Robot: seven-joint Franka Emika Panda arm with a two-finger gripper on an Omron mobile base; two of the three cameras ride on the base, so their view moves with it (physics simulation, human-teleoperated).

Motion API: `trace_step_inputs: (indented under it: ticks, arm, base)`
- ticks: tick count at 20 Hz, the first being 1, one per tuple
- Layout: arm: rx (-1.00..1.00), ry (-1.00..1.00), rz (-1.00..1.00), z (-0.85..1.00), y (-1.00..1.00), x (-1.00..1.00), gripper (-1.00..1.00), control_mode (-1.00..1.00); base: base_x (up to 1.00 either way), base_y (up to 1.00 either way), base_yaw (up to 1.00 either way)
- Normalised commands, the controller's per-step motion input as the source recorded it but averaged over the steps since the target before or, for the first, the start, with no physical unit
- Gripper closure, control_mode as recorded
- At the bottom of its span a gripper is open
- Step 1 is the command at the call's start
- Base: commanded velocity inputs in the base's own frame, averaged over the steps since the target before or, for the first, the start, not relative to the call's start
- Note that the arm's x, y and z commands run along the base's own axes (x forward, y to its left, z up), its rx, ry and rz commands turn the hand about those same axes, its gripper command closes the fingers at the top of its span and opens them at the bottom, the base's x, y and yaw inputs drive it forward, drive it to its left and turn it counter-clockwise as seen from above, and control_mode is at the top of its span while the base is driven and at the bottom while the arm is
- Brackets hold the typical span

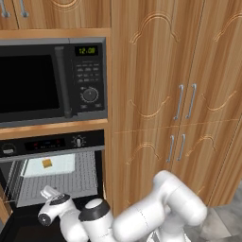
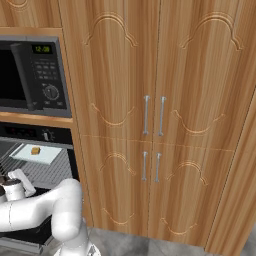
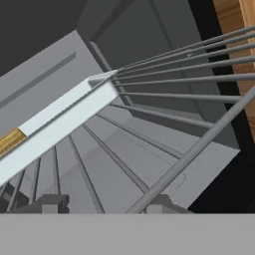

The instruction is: Take the baked cake out of the oven and place it on the plate for cooling. Then close the oven door.

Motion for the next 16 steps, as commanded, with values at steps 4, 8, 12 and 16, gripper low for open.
trace_step_inputs:
  ticks: [4,8,12,16]
  arm:
    - [-0.21,0.18,0.00,-0.27,0.32,-0.75,1.00,-1.00]
    - [-0.22,0.19,0.01,-0.27,0.32,-0.73,1.00,-1.00]
    - [-0.22,0.22,0.01,-0.26,0.33,-0.68,1.00,-1.00]
    - [-0.23,0.23,0.01,-0.25,0.34,-0.66,1.00,-1.00]
  base:
    - [0.00,0.00,0.00]
    - [0.00,0.00,0.00]
    - [0.00,0.00,0.00]
    - [0.00,0.00,0.00]
